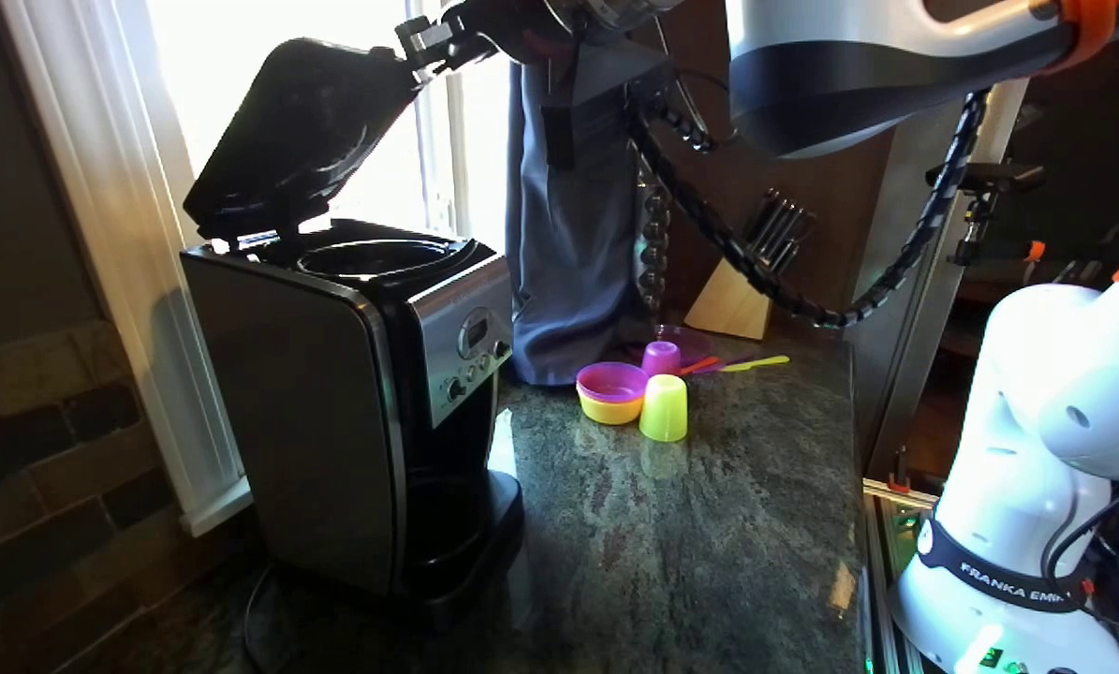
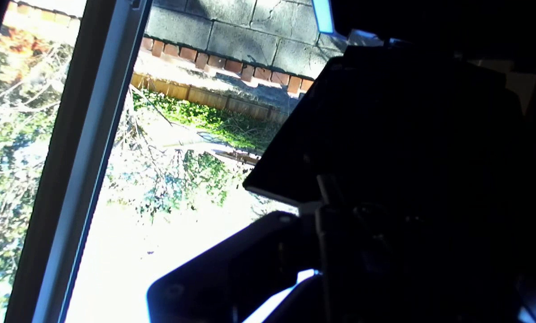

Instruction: Open the coffeemaker.

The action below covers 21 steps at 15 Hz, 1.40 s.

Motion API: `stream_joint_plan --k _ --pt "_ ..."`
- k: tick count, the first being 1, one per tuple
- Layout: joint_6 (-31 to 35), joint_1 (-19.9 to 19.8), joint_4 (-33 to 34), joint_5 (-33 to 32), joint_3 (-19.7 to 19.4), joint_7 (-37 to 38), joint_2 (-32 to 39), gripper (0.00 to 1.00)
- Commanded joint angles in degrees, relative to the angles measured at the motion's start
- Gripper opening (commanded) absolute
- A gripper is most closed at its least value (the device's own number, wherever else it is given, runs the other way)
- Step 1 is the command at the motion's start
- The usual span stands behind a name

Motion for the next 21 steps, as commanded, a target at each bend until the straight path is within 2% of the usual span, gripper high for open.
stream_joint_plan --k 1,9,12,21 --pt "6.9 -2.9 1.2 -7.1 -1.2 5.5 1.1 0.0" --pt "19.8 -9.0 4.5 -21.2 -3.0 14.9 1.0 0.0" --pt "21.0 -10.8 7.7 -27.6 -3.1 19.6 2.3 0.0" --pt "19.2 -10.7 11.7 -34.9 -3.0 25.6 9.0 0.0"
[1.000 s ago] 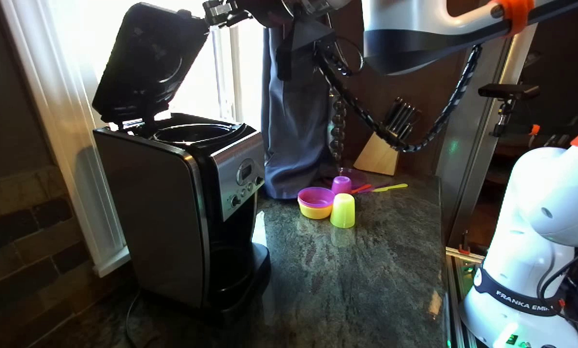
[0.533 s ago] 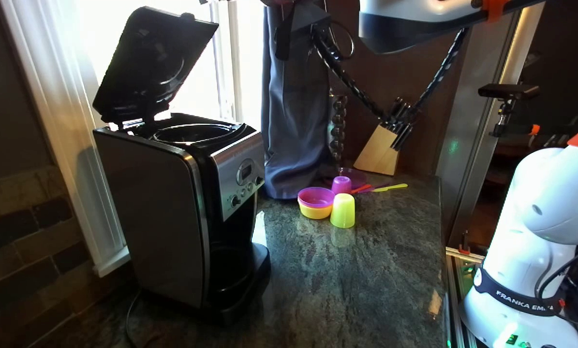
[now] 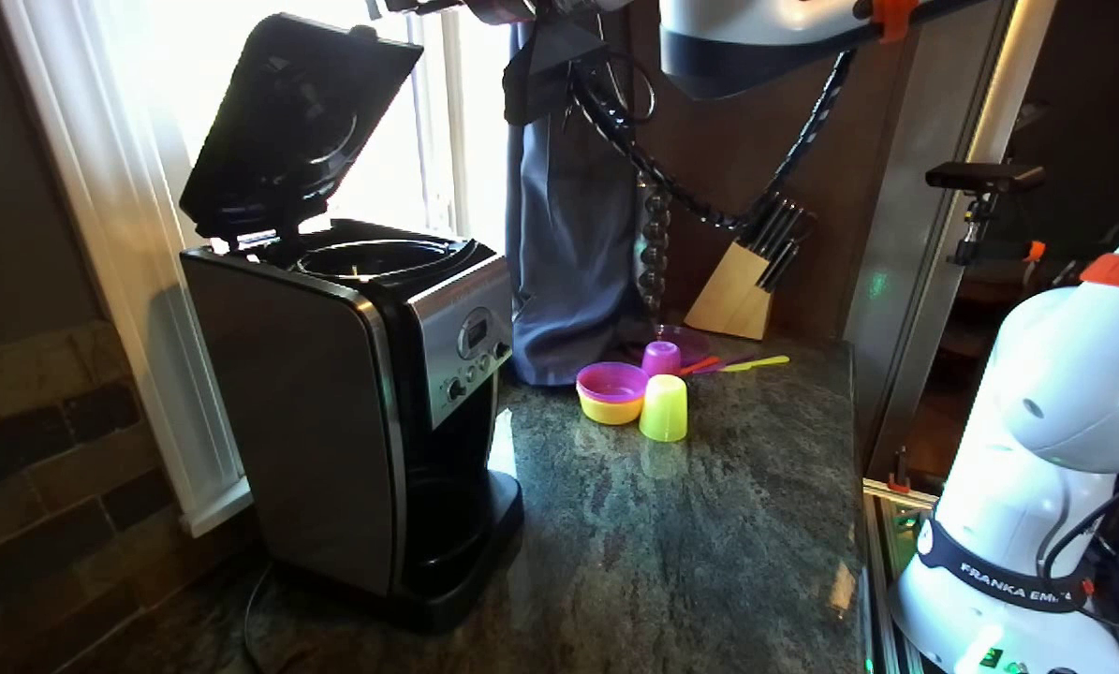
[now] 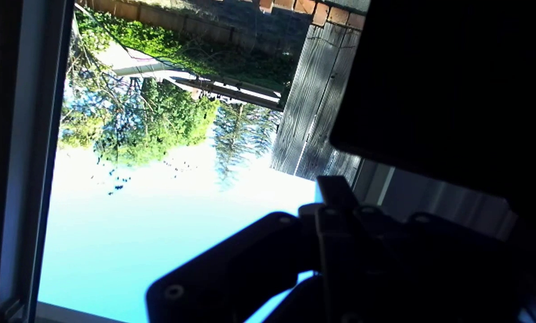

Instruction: Open the coffeemaker.

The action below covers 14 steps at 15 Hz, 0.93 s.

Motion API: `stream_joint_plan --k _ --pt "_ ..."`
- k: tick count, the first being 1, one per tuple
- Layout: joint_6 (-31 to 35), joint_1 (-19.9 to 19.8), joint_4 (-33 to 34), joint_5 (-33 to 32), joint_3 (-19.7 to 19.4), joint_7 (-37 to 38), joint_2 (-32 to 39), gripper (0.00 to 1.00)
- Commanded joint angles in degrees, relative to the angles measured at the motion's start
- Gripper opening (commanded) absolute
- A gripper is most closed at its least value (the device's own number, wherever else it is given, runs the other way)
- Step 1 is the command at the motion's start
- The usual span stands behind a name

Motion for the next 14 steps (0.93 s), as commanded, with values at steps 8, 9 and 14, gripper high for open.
stream_joint_plan --k 8,9,14 --pt "0.4 0.2 -0.9 -0.5 -1.1 2.1 -3.0 0.0" --pt "1.1 0.3 -1.9 1.8 -1.6 0.7 -4.1 0.0" --pt "-1.0 1.9 -8.8 5.9 -2.9 -2.1 -15.2 0.0"
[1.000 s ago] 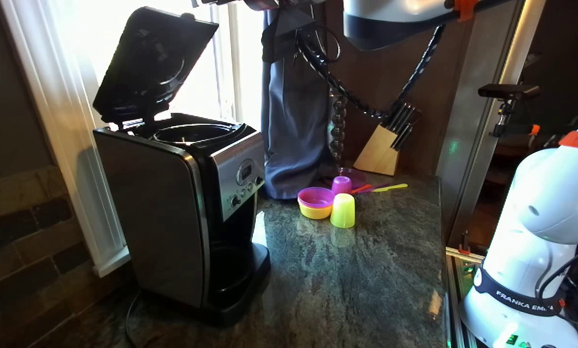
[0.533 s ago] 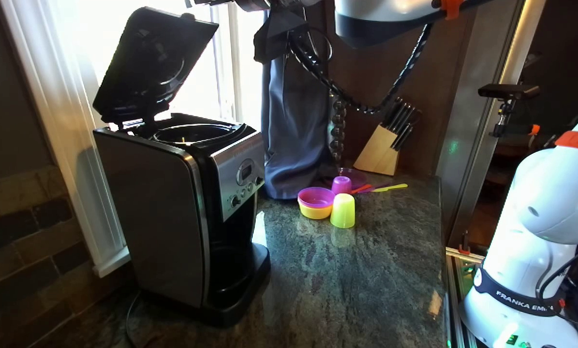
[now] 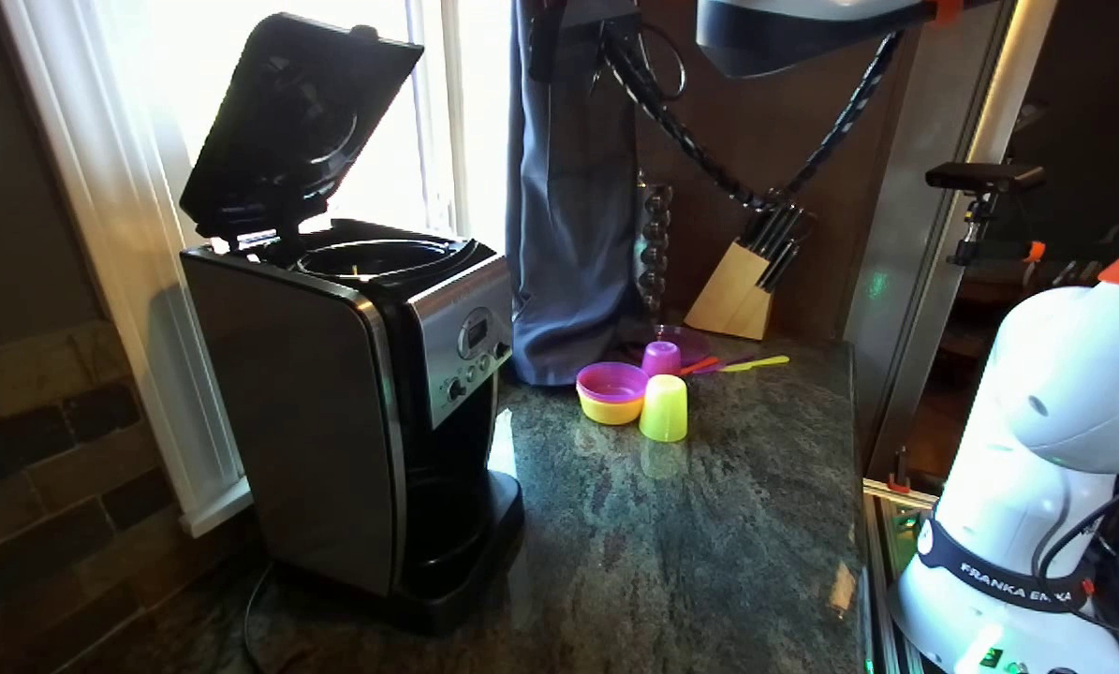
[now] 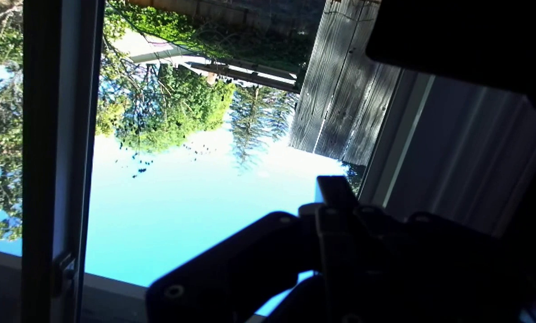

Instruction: Open the coffeemaker.

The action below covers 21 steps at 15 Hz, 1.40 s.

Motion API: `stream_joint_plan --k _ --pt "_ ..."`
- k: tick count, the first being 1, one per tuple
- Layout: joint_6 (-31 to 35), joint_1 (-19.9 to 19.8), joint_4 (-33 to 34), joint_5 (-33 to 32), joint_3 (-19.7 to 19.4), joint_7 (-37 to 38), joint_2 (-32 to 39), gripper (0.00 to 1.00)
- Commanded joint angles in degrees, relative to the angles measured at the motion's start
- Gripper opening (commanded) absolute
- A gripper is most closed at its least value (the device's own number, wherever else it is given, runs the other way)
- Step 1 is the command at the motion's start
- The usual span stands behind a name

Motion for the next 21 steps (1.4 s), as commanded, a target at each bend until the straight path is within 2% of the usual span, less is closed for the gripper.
stream_joint_plan --k 1,4,6,9,12,14,17,18,21 --pt "-0.9 1.5 -7.6 2.6 -1.4 -2.0 -10.8 0.0" --pt "-0.8 3.2 -12.8 9.3 -3.4 -8.9 -15.9 0.0" --pt "-1.2 6.2 -16.9 15.6 -5.8 -16.2 -18.4 0.0" --pt "-3.6 13.9 -22.1 25.6 -10.8 -28.9 -19.8 0.0" --pt "-6.8 22.0 -24.7 33.4 -15.8 -38.1 -20.4 0.0" --pt "-7.8 24.6 -25.5 41.5 -17.2 -45.5 -20.4 0.0" --pt "-8.0 25.1 -25.1 51.6 -17.4 -53.8 -19.1 0.0" --pt "-4.8 20.3 -24.9 51.8 -14.2 -52.9 -19.3 0.0" --pt "-4.3 18.4 -24.9 55.7 -12.8 -55.8 -19.3 0.01"
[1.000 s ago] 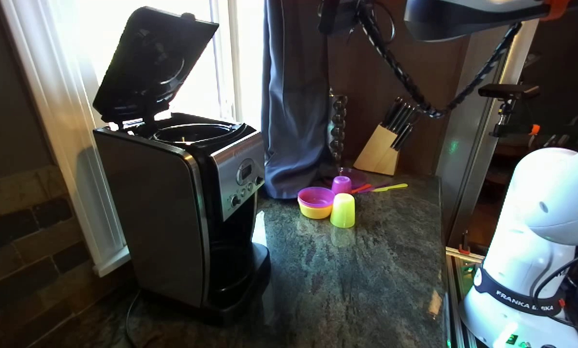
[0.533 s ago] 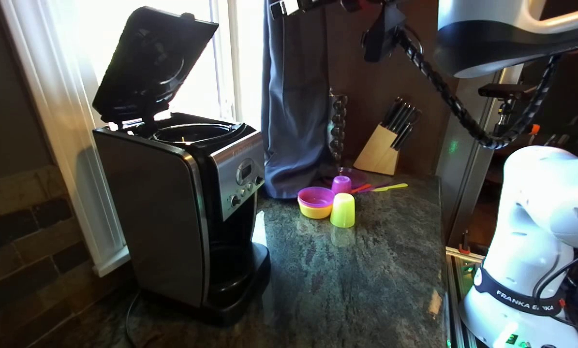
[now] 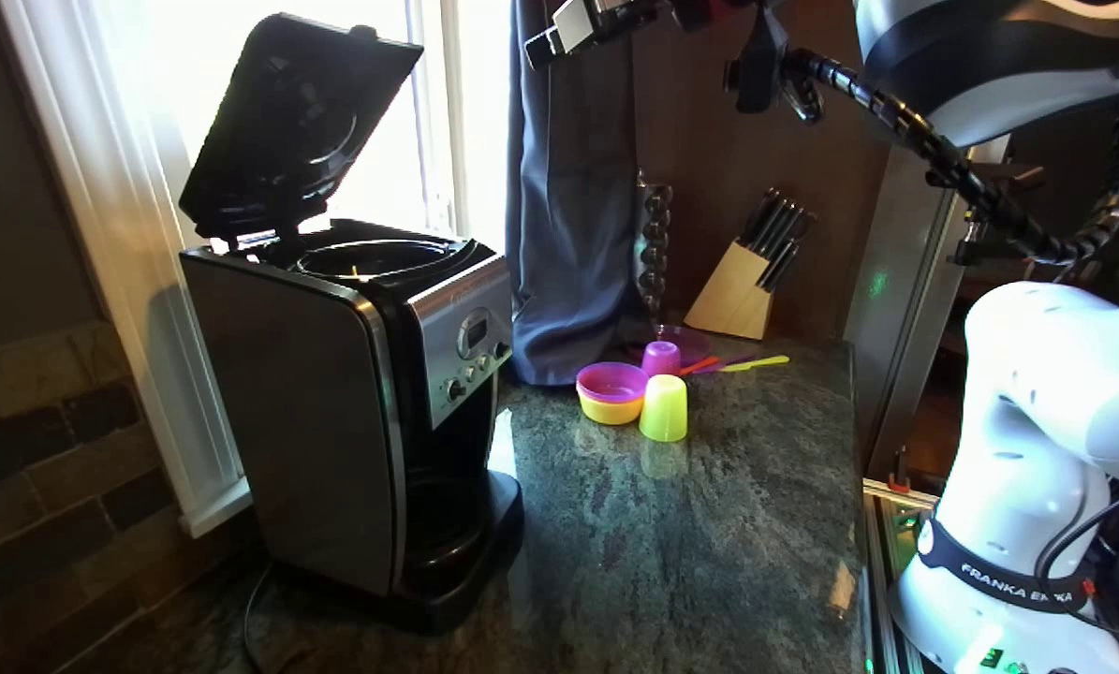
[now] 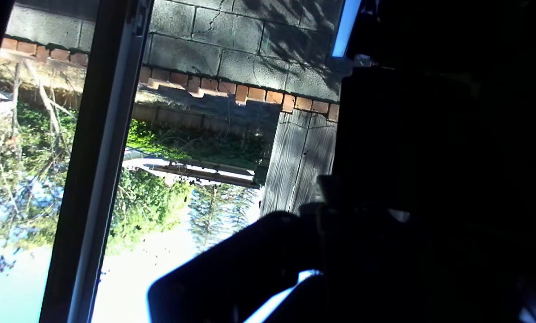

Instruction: Open the coffeemaker.

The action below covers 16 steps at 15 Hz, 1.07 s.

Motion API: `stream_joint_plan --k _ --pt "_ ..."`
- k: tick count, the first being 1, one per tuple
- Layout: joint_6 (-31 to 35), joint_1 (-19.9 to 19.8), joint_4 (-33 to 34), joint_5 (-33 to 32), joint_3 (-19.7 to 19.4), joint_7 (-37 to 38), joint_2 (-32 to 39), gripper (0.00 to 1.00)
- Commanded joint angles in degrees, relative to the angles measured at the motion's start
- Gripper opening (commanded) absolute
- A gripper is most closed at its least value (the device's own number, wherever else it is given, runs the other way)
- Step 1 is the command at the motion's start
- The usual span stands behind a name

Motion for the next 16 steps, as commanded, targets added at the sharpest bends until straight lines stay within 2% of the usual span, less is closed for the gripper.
stream_joint_plan --k 1,3,4,7,11,13,16 --pt "1.9 -4.1 -0.7 6.1 3.1 -4.3 -0.6 0.01" --pt "1.9 -4.4 -0.6 6.1 3.3 -4.2 -0.6 0.0" --pt "2.9 -5.9 0.5 7.8 3.9 -3.4 1.5 0.0" --pt "4.1 -9.5 2.2 16.2 6.4 -5.5 5.7 0.0" --pt "5.7 -11.5 5.0 26.6 9.5 -10.3 11.2 0.0" --pt "5.5 -11.5 7.0 30.2 10.7 -12.5 13.5 0.0" --pt "5.9 -13.5 10.0 33.0 13.0 -13.9 16.3 0.0"
